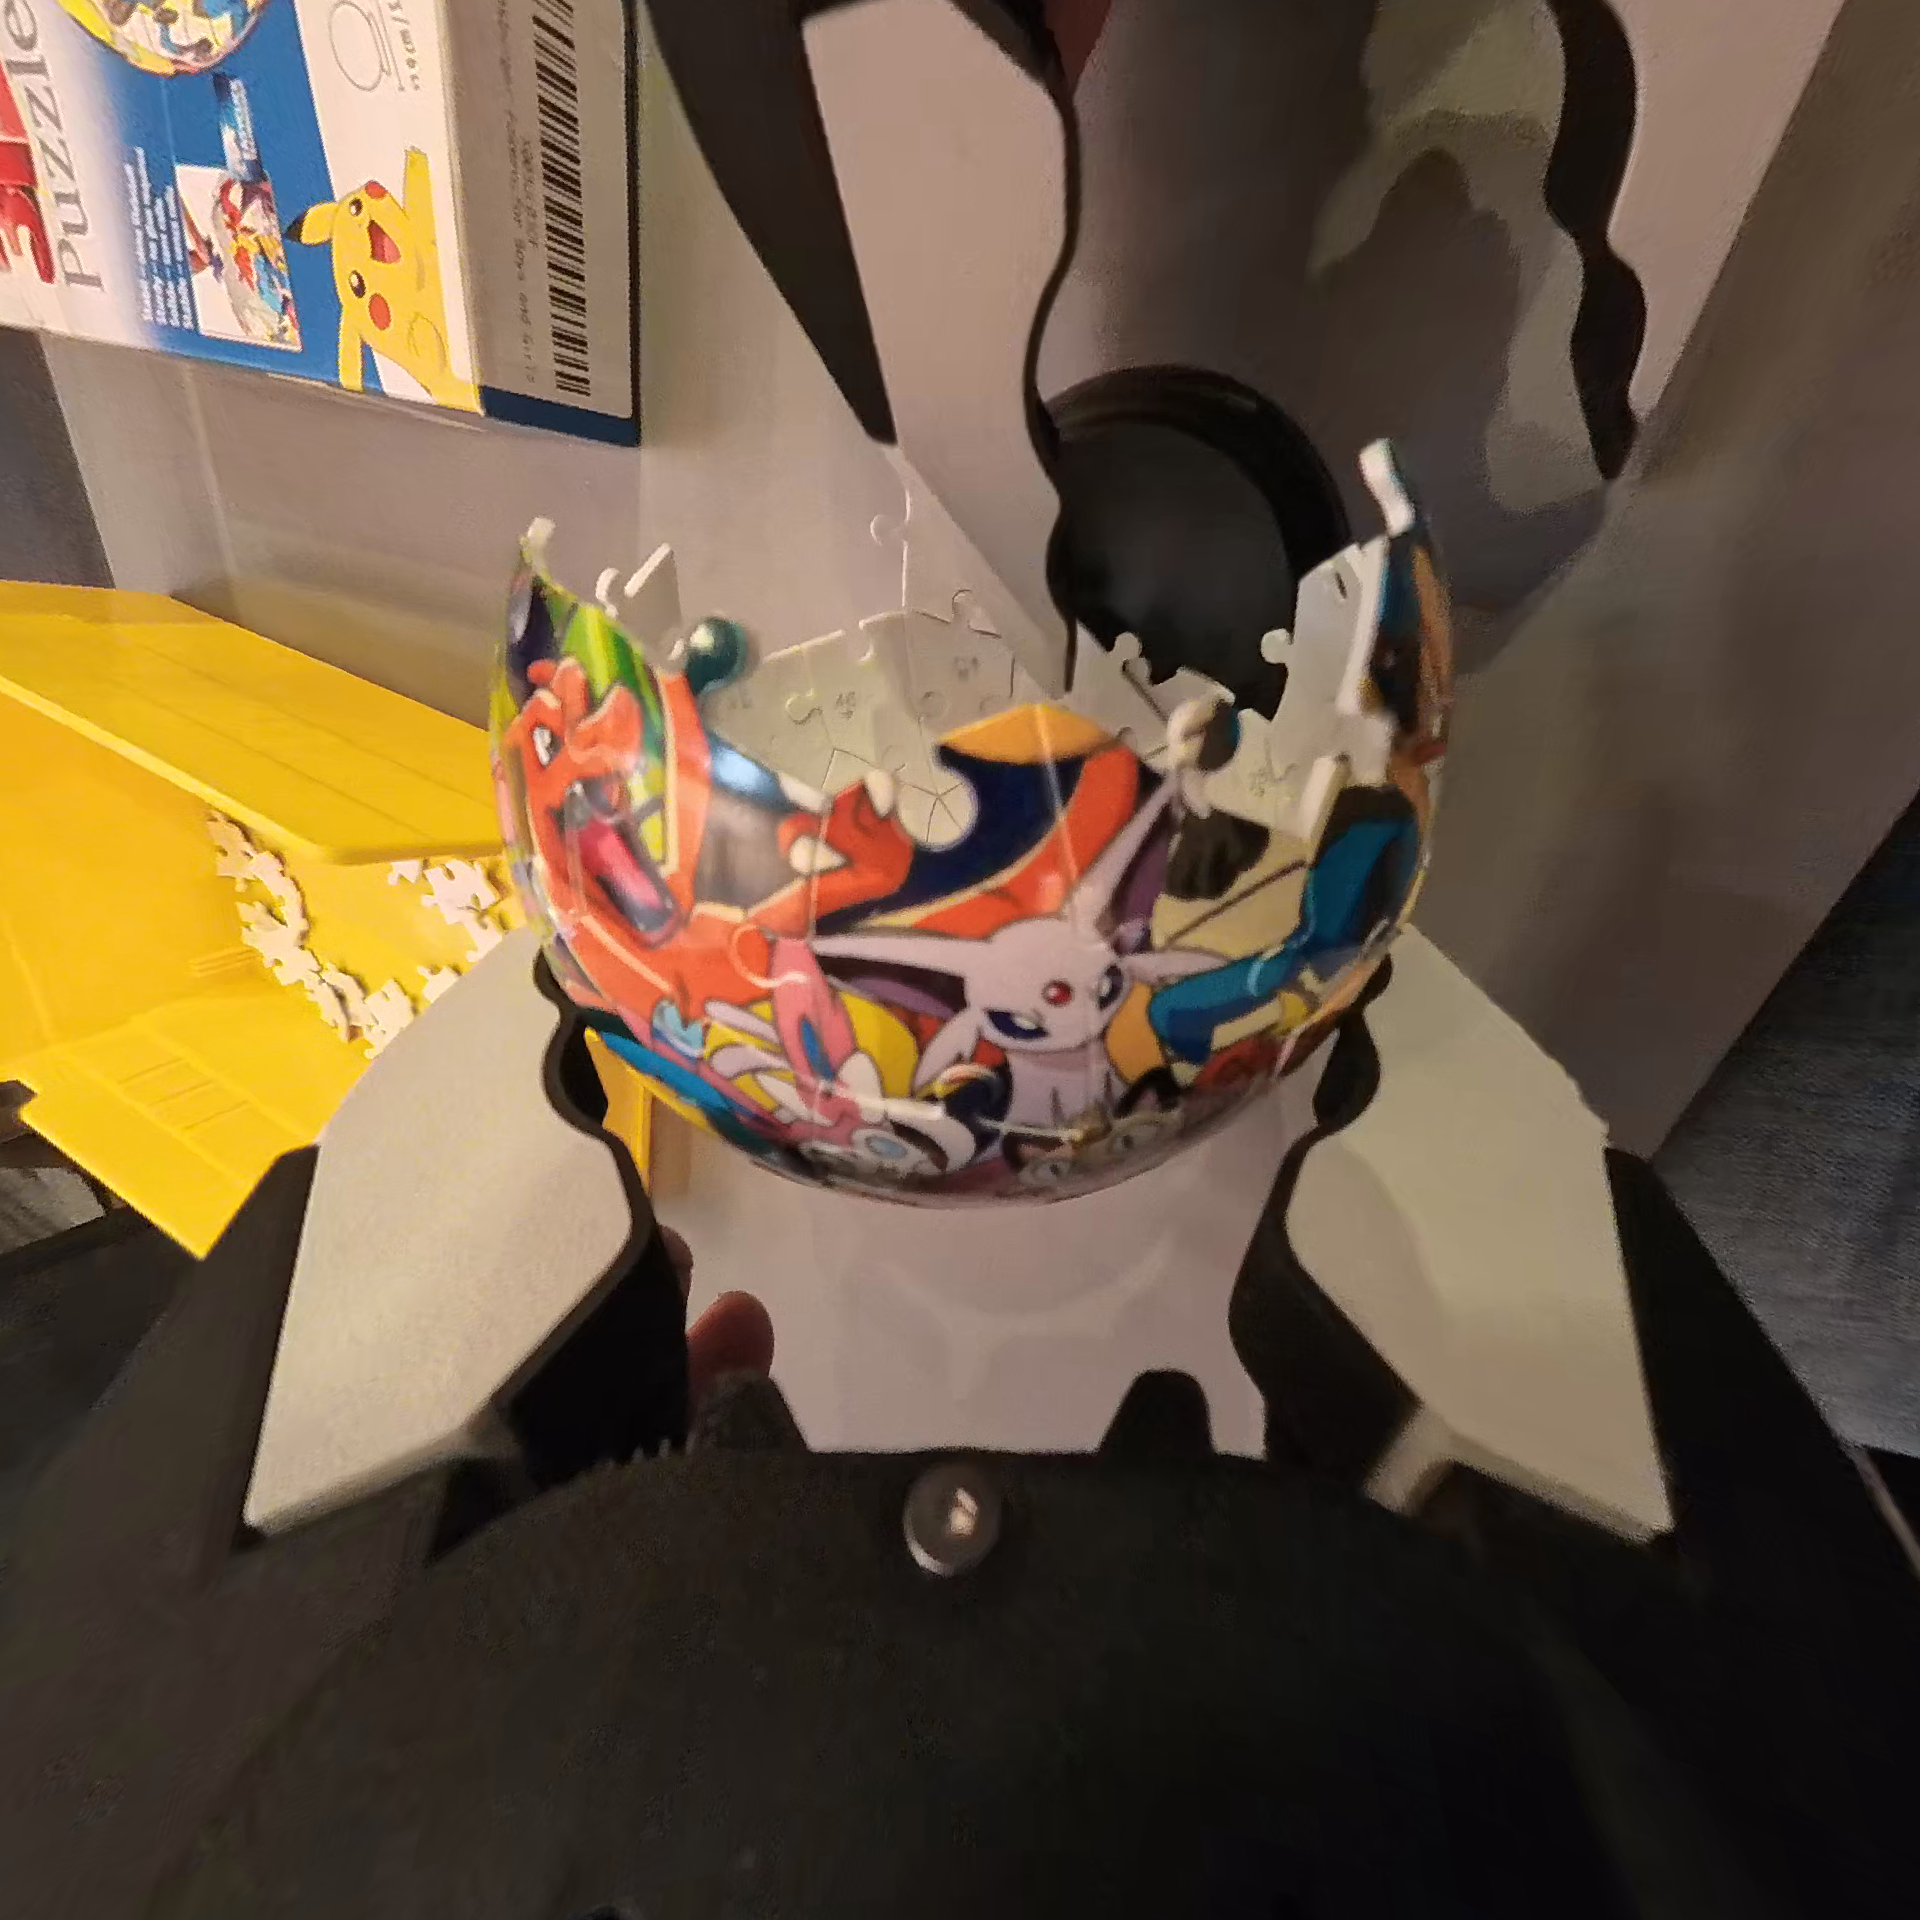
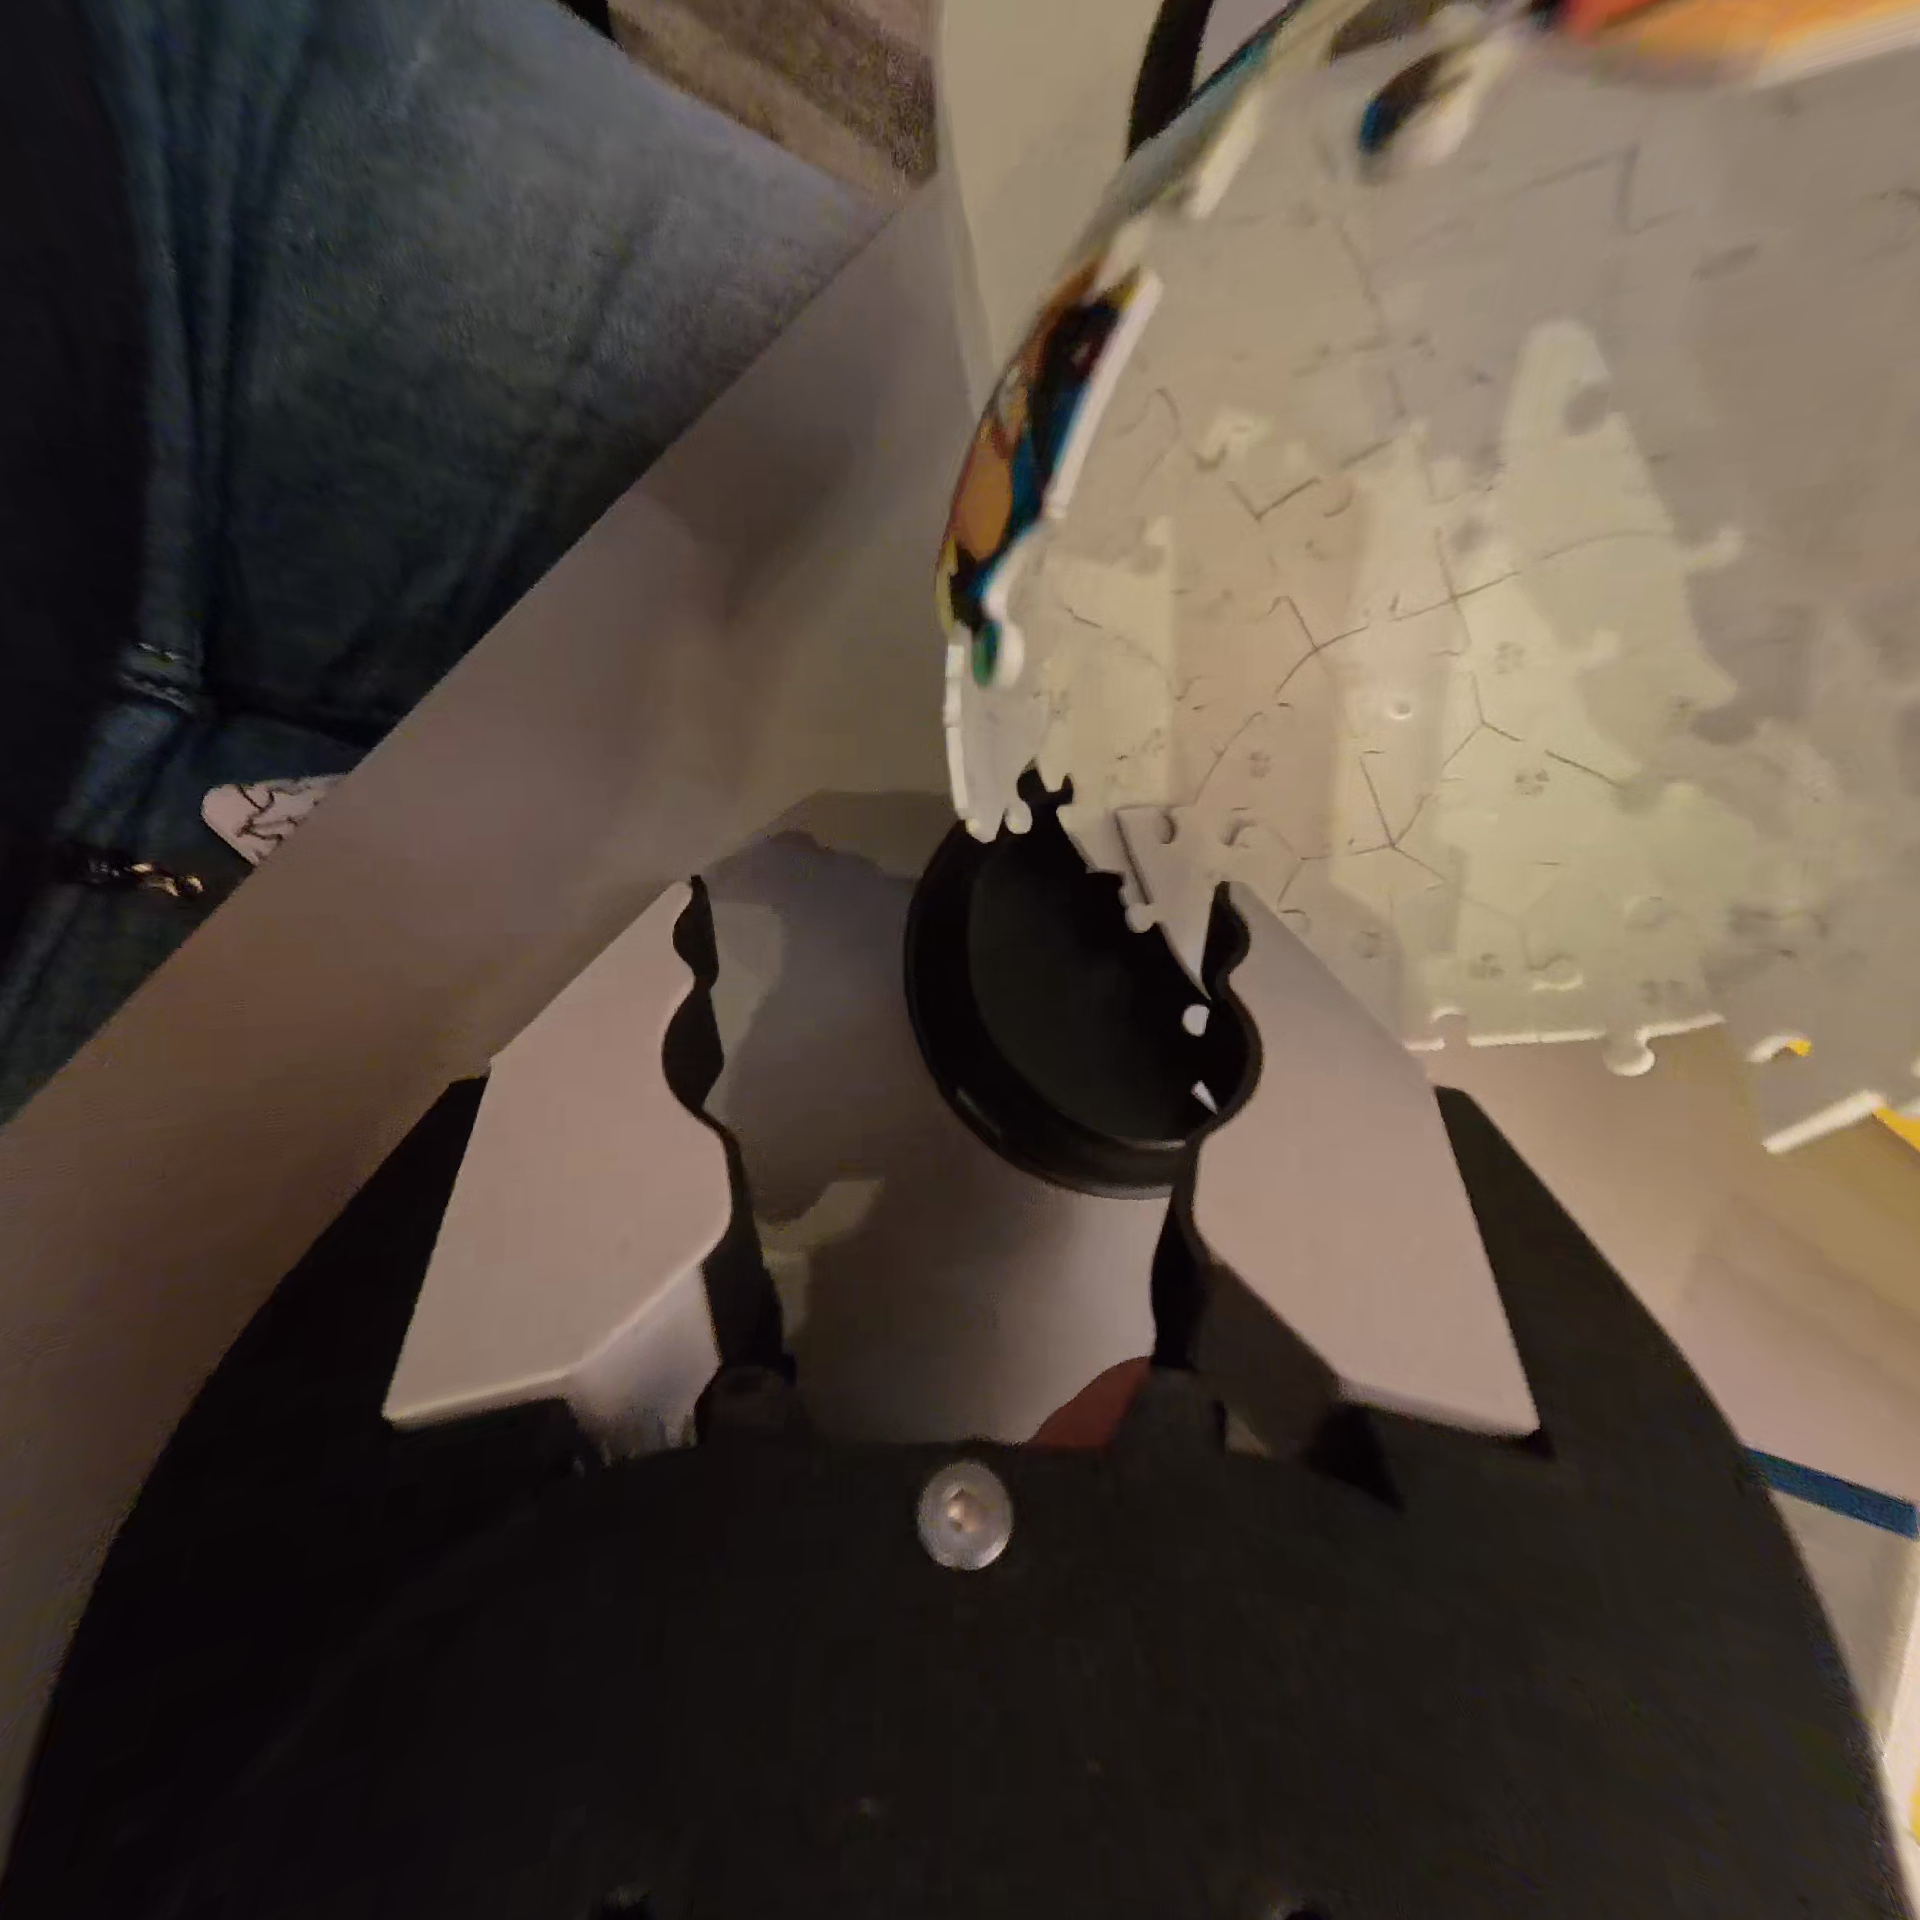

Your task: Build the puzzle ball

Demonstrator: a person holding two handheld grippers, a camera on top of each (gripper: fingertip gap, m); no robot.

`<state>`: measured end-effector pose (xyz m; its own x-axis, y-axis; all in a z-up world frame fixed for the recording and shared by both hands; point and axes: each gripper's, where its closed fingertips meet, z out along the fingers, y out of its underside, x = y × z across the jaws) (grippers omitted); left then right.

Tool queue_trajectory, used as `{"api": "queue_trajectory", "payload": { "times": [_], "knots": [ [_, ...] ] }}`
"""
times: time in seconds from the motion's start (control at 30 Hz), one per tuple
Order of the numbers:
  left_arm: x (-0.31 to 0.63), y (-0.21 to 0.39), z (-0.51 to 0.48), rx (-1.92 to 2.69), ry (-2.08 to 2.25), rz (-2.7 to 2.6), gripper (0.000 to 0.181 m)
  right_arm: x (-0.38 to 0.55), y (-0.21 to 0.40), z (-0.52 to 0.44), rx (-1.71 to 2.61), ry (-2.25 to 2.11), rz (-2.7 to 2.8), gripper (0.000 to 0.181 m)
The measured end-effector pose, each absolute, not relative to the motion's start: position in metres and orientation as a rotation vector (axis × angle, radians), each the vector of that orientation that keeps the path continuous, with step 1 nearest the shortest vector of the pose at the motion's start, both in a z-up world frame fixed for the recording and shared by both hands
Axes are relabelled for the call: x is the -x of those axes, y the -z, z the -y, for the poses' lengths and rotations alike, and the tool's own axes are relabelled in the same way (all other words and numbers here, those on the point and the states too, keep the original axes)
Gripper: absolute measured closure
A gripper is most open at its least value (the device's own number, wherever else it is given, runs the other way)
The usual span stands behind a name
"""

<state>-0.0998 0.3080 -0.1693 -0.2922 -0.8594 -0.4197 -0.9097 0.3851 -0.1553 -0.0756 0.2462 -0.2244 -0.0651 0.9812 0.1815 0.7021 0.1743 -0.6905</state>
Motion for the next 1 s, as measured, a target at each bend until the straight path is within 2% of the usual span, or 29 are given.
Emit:
{"api": "queue_trajectory", "payload": {
  "times": [1.0],
  "knots": [
    [0.092, 0.176, -0.308, 1.457, -0.219, -2.327, 0.051, 0.046, 0.227, -0.23, 1.713, -0.582, 1.94, 0.11]
  ]
}}
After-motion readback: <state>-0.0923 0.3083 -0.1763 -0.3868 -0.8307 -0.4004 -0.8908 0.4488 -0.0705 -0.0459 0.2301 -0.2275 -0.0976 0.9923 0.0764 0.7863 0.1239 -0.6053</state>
